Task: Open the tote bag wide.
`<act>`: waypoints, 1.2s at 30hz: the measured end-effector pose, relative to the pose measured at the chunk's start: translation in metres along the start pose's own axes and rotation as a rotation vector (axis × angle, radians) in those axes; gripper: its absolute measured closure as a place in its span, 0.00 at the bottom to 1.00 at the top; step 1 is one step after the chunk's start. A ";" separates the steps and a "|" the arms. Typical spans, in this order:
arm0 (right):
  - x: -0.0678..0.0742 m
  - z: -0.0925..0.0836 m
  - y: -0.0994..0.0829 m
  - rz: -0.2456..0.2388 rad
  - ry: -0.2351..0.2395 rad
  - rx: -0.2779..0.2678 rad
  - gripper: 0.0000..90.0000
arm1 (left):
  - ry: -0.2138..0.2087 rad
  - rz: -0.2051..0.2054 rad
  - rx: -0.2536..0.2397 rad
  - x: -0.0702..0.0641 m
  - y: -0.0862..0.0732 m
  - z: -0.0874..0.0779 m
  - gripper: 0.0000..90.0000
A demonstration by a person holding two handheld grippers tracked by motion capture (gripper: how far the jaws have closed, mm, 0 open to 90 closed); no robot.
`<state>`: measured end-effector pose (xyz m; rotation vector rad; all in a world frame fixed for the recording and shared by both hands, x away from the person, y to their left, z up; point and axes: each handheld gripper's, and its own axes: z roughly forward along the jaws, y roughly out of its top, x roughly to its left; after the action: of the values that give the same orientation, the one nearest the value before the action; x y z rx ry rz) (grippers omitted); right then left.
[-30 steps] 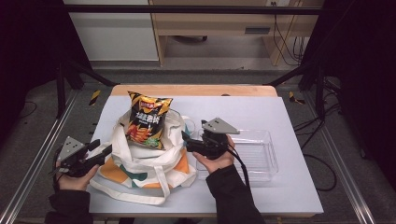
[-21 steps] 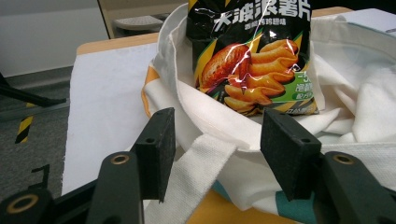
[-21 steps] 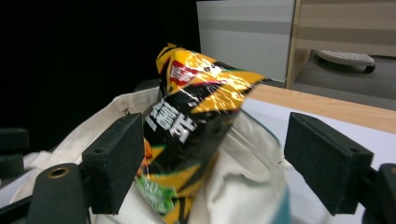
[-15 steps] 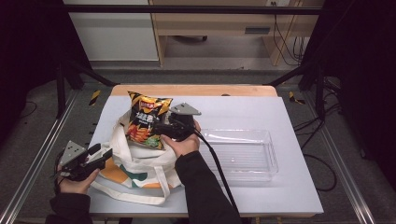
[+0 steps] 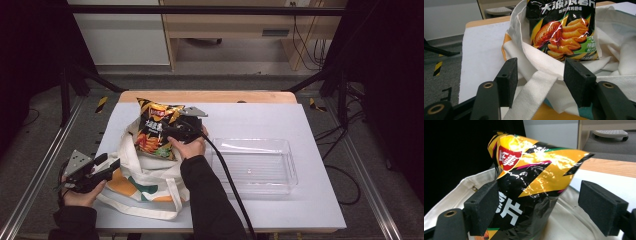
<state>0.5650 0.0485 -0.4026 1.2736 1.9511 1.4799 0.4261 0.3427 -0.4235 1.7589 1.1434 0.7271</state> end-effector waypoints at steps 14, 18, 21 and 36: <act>0.003 0.006 -0.004 -0.022 -0.001 0.023 0.57 | 0.006 -0.008 0.007 0.002 -0.001 0.001 0.50; 0.005 0.002 -0.002 -0.026 0.019 0.046 0.74 | 0.008 -0.009 0.010 0.003 -0.001 0.001 0.51; 0.007 0.000 -0.002 -0.027 0.038 0.054 0.89 | 0.009 -0.010 0.012 0.003 -0.001 0.002 0.51; 0.027 -0.042 0.015 -0.155 0.192 -0.022 1.00 | 0.013 -0.021 -0.001 0.005 -0.001 0.000 0.51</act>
<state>0.5260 0.0479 -0.3673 0.9769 2.0946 1.5903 0.4273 0.3471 -0.4242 1.7413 1.1680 0.7273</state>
